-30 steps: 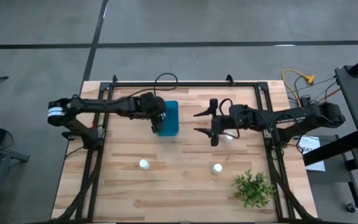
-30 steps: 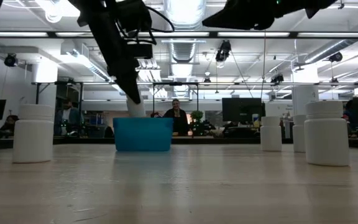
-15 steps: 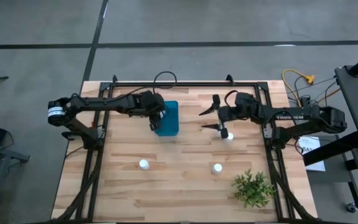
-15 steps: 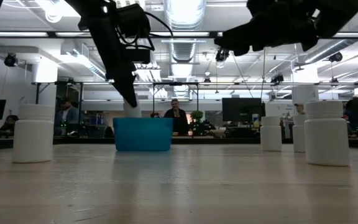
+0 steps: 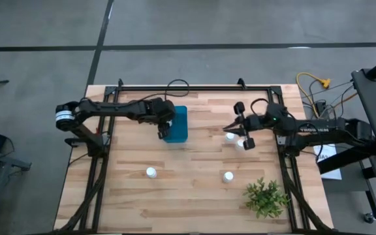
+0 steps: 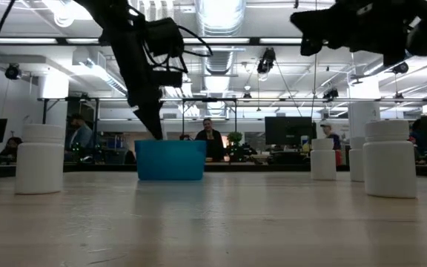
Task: Pick and place pill bottles into a basket
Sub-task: Put the white medicine bottle into the blue bin
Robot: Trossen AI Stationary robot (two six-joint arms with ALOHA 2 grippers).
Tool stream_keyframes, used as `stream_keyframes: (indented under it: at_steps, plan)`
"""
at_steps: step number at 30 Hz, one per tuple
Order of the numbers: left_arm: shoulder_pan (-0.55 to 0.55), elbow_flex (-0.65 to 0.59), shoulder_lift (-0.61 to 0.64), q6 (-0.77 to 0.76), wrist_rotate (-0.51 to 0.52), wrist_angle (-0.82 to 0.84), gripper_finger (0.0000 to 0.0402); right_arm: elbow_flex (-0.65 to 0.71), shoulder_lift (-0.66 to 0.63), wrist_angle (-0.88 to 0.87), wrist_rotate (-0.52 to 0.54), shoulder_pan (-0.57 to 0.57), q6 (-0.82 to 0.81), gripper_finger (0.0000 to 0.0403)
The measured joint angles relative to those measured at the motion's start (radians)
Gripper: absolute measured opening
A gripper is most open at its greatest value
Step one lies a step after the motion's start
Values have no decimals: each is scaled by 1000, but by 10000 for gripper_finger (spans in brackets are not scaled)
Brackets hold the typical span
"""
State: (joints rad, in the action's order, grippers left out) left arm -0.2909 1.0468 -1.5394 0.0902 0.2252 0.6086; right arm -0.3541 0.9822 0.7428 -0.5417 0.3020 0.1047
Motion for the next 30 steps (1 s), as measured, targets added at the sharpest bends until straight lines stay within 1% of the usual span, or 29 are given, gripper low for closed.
stream_keyframes:
  at_steps: [4,7,12,16,30]
  plan:
    - [-3,2,-45,6,3,-5,157,76,-7,217,-13,10,-79,9]
    - [-5,2,-62,16,5,-16,157,110,-7,314,-17,23,-128,9]
    - [-7,2,-70,29,4,-26,157,118,-6,323,-19,30,-151,9]
    - [-18,2,-70,29,-41,-26,157,110,-3,311,-17,33,-157,9]
    - [-44,2,-69,30,-67,-26,157,103,1,308,-17,33,-158,9]
